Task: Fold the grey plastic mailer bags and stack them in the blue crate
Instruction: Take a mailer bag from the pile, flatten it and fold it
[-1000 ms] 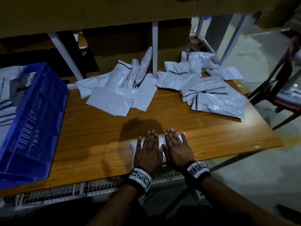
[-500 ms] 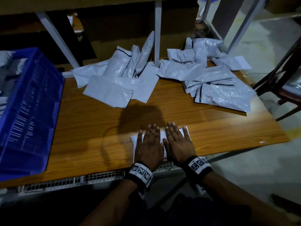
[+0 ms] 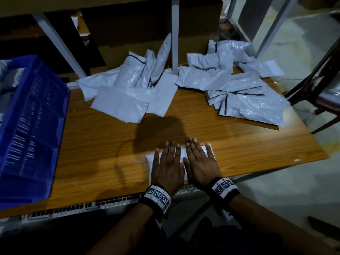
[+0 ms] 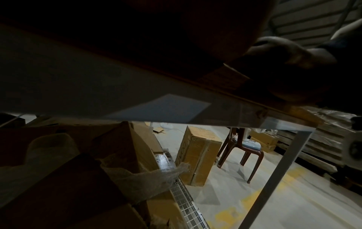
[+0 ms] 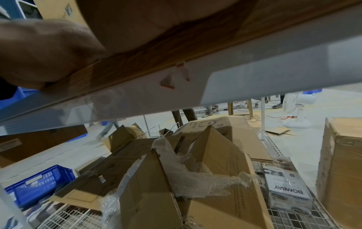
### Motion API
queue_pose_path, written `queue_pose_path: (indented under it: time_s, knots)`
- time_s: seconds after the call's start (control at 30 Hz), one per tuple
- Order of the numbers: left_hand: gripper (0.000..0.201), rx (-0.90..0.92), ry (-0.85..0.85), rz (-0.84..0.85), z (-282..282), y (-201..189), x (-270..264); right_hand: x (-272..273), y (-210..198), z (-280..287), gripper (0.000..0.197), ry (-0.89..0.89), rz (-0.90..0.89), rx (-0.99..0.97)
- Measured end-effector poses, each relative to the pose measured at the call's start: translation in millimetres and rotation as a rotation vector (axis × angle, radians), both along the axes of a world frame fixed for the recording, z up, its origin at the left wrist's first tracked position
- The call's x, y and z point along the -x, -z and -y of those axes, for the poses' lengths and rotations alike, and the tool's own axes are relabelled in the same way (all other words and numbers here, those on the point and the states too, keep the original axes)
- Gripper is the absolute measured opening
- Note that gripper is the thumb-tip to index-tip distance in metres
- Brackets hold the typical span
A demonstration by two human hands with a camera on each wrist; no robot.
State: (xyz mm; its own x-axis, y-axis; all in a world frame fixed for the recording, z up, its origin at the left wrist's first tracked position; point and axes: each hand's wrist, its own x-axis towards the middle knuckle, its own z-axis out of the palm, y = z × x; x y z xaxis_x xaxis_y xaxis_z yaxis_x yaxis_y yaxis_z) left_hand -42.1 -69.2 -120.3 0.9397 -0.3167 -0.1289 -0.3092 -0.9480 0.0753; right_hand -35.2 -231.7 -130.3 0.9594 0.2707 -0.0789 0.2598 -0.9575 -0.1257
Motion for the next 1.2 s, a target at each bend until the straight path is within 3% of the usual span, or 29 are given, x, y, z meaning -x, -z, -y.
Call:
queue_pose_path:
  time_s: [0.23, 0.37, 0.47, 0.53, 0.7, 0.77, 0.87, 0.97, 1.2]
  knots:
    - [0.074, 0.061, 0.006, -0.075, -5.4, -11.4, -2.9, 1.8, -6.1, 2.7, 0.076, 0.008, -0.033, -0.045]
    - [0.067, 0.341, -0.028, -0.151, -25.5, -32.8, -13.3, -3.8, -24.0, 15.7, 0.099, 0.011, -0.065, -0.178]
    - [0.058, 0.352, -0.032, -0.064, -48.2, -44.3, -19.7, -9.0, -48.4, 31.2, 0.073, 0.000, -0.124, -0.100]
    - [0.063, 0.336, -0.046, -0.090, -56.0, -53.7, -22.7, -11.9, -59.4, 36.8, 0.058, -0.028, -0.214, -0.044]
    - [0.081, 0.353, -0.113, -0.167, -61.4, -72.2, -25.1, -12.2, -78.0, 34.5, 0.065, -0.011, -0.154, -0.117]
    - [0.071, 0.368, -0.056, -0.044, -65.0, -76.8, -25.5, -11.1, -86.6, 32.4, 0.056, -0.027, -0.027, -0.160]
    - [0.045, 0.379, 0.084, 0.284, -70.0, -85.5, -22.4, -9.3, -97.5, 29.9, 0.039, -0.064, 0.240, -0.195]
    - [0.032, 0.366, 0.147, 0.445, -71.6, -76.7, -11.6, -2.6, -92.7, 26.1, 0.040, -0.088, 0.347, -0.210]
    - [0.032, 0.397, 0.162, 0.267, -72.3, -23.4, 45.2, 38.9, -30.9, 41.4, 0.035, -0.125, 0.090, -0.228]
